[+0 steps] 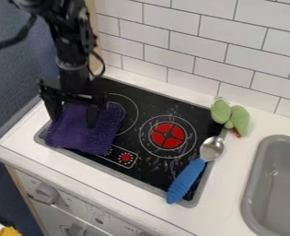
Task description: Move the purple cloth to the top of the stove
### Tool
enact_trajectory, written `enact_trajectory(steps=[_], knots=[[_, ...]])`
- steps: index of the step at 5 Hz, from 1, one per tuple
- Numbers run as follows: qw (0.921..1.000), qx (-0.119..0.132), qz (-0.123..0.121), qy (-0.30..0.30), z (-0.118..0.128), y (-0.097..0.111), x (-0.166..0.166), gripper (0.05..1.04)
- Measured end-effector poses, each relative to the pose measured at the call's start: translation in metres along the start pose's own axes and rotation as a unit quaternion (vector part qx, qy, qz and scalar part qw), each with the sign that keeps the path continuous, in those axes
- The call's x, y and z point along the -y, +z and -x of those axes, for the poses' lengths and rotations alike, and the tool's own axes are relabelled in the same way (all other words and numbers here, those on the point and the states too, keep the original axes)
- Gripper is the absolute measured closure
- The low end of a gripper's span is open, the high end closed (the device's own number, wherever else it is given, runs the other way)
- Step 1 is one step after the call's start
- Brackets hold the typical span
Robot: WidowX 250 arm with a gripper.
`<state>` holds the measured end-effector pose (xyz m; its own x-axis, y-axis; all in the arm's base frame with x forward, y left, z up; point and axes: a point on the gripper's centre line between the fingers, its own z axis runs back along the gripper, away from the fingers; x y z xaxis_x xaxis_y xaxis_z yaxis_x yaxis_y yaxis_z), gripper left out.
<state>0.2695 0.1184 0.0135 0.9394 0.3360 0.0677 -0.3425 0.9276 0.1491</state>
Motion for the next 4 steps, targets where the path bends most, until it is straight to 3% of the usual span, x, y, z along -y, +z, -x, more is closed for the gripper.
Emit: enact_trajectory(steps=[1,4], knots=[[0.9997,0.020,0.010,0.003,-0.001,-0.011,0.002,0.083],[0.9993,0.016,0.019,-0.029,-0.009,-0.014,0.035,0.083]])
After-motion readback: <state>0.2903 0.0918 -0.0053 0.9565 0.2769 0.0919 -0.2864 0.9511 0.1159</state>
